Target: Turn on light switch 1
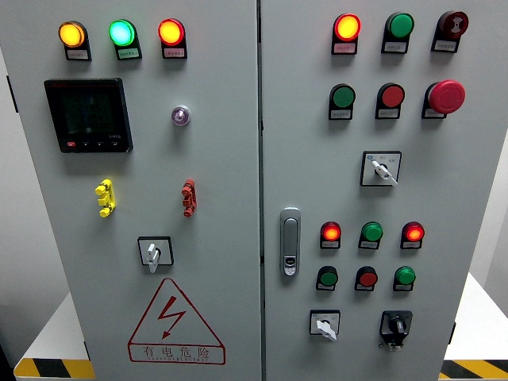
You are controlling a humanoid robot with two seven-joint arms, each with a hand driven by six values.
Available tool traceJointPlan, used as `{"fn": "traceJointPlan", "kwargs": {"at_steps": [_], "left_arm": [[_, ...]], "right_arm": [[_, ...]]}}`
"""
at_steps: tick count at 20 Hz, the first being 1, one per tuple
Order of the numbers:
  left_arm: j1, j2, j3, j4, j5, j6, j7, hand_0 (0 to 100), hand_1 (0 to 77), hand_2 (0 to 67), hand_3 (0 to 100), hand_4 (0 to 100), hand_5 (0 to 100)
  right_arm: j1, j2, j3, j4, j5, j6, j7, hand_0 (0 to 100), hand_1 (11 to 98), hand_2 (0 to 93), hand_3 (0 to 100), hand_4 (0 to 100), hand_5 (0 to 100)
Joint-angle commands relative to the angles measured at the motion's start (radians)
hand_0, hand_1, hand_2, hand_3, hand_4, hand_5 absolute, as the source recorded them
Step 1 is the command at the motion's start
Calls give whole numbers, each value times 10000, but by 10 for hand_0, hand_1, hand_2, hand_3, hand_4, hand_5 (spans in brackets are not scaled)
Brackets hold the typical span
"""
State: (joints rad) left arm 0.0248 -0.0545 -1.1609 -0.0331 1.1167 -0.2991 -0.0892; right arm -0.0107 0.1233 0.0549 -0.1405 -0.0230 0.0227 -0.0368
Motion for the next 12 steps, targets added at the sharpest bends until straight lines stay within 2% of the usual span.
{"fn": "traceJointPlan", "kwargs": {"at_steps": [1,3,4,6,7,11,12], "left_arm": [[58,-68,-1959,-311,1650,0,2,0,5,0,0,0,0],[455,-99,-3446,-1228,3457,0,-13,0,16,0,0,0,0],[731,-99,-4108,-1811,4257,0,2,0,23,0,0,0,0],[1146,-190,-4803,-3114,5182,0,-13,0,28,0,0,0,0],[1285,-282,-4850,-3545,5185,15,-13,0,31,0,0,0,0],[1608,-268,-5019,-6228,5170,15,-105,0,68,0,0,0,0],[1639,-268,-5050,-7054,5170,15,-105,0,78,8,0,0,0]], "right_arm": [[0,-5,4,8,0,4,0,0,199,0,197,194,105],[0,10,4,-7,0,-12,0,0,198,0,197,194,105],[0,-5,4,8,0,-12,0,0,199,0,197,194,105],[0,10,4,-7,0,-12,0,0,199,0,197,194,105],[0,-5,4,-7,0,3,0,0,199,0,197,194,105],[0,10,4,-7,0,4,0,0,198,0,197,194,105],[0,-5,4,-7,0,4,0,0,198,0,197,194,105]]}}
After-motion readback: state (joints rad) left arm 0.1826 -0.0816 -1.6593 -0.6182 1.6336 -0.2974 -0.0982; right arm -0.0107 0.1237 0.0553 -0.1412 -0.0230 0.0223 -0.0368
